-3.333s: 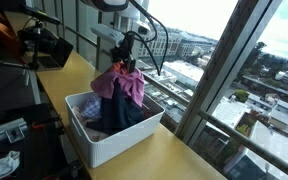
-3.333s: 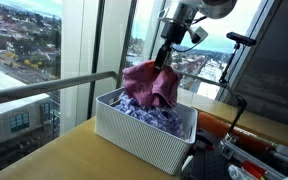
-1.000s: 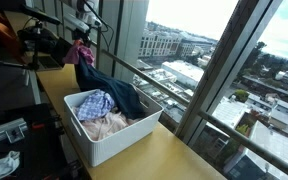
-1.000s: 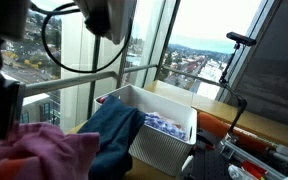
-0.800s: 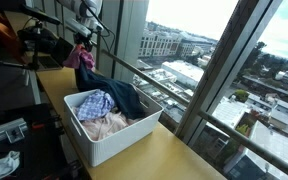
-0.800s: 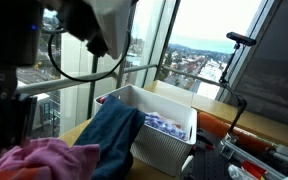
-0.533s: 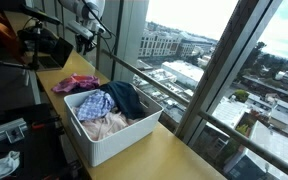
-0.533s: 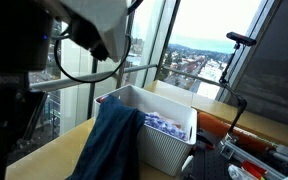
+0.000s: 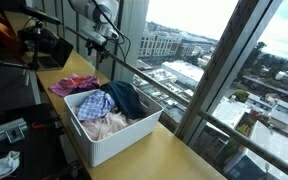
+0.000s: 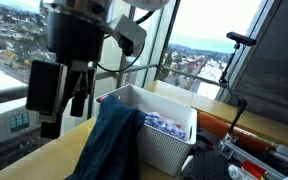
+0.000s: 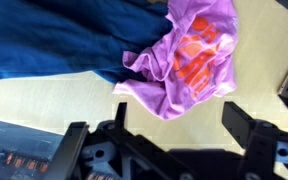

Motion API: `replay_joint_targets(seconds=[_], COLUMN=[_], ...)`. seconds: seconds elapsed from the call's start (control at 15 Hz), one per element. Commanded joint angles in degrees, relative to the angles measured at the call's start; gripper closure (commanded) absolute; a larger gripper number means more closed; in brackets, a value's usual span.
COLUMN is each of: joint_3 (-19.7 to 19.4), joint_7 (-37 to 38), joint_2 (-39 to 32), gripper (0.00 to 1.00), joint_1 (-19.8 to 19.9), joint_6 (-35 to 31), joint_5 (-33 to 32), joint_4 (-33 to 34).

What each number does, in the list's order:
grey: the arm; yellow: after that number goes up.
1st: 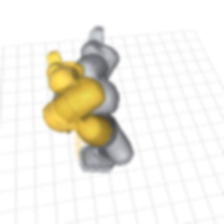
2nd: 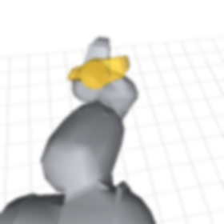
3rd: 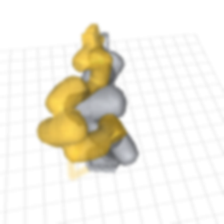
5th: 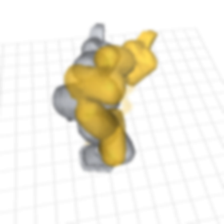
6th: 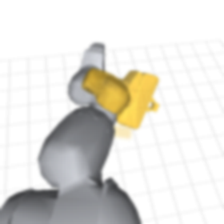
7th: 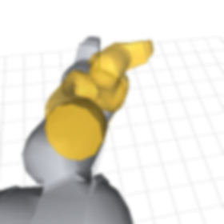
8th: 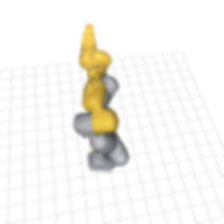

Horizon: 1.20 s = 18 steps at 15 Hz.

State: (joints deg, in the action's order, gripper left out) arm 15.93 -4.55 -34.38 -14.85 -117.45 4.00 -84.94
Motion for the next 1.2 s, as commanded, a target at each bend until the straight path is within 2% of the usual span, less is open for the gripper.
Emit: replay_joint_targets(seconds=[0.0, 0.27, 0.6, 1.13], joint_3=[-3.6, -7.4, -10.8, -12.7], joint_7=[-4.6, -7.3, -7.7, -7.4], joint_2=[6.4, 8.8, 9.1, 7.4], gripper=[0.00, 0.00, 0.00, 0.00], joint_1=[3.6, 7.2, 9.4, 11.1], joint_6=[-2.6, -3.5, -5.2, -8.8], joint_5=[-1.1, -3.8, -10.3, -13.1], joint_4=[-9.4, -16.6, -23.7, -29.8])
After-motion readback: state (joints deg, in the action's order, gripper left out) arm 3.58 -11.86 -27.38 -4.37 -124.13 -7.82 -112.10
